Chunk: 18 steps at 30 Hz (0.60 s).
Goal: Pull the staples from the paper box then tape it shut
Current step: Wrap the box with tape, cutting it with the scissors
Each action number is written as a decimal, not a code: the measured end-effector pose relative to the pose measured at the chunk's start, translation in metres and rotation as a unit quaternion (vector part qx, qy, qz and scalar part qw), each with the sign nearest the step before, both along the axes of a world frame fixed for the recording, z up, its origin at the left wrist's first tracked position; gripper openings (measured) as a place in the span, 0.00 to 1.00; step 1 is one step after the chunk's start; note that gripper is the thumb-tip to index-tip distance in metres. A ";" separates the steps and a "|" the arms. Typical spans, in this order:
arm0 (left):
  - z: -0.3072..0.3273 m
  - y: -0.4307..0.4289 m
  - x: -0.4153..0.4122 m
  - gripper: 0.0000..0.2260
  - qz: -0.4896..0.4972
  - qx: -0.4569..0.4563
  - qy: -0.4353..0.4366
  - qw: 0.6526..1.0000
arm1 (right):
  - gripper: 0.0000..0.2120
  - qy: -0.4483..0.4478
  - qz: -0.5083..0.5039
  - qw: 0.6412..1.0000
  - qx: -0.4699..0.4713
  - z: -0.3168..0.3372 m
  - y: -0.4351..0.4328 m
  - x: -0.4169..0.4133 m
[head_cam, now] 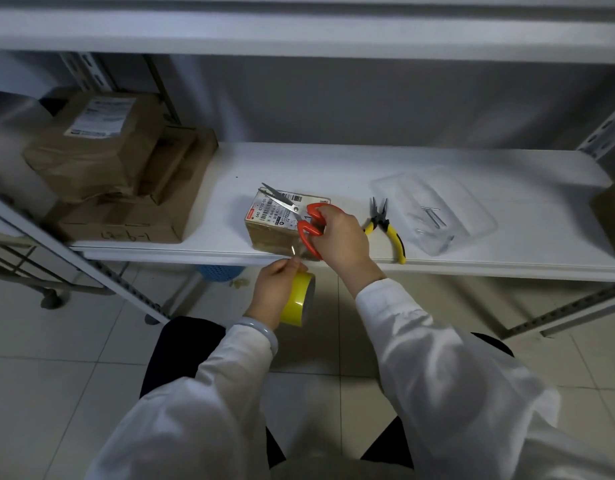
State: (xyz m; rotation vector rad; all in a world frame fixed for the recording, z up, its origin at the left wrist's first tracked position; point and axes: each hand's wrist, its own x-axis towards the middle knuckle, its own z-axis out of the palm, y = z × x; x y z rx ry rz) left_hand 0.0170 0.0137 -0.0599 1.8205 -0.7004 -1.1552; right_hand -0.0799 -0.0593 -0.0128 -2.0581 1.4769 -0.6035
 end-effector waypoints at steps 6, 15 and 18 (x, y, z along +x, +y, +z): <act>0.001 -0.001 0.005 0.14 -0.010 0.014 0.006 1.000 | 0.19 -0.120 0.022 0.990 0.077 0.011 -0.012 -0.014; 0.014 0.004 0.000 0.13 -0.007 0.016 0.007 1.000 | 0.20 -0.025 0.090 0.973 0.212 0.034 0.003 -0.049; 0.017 0.007 -0.001 0.11 -0.011 0.009 -0.006 1.000 | 0.22 0.066 0.109 0.959 0.253 0.037 0.008 -0.058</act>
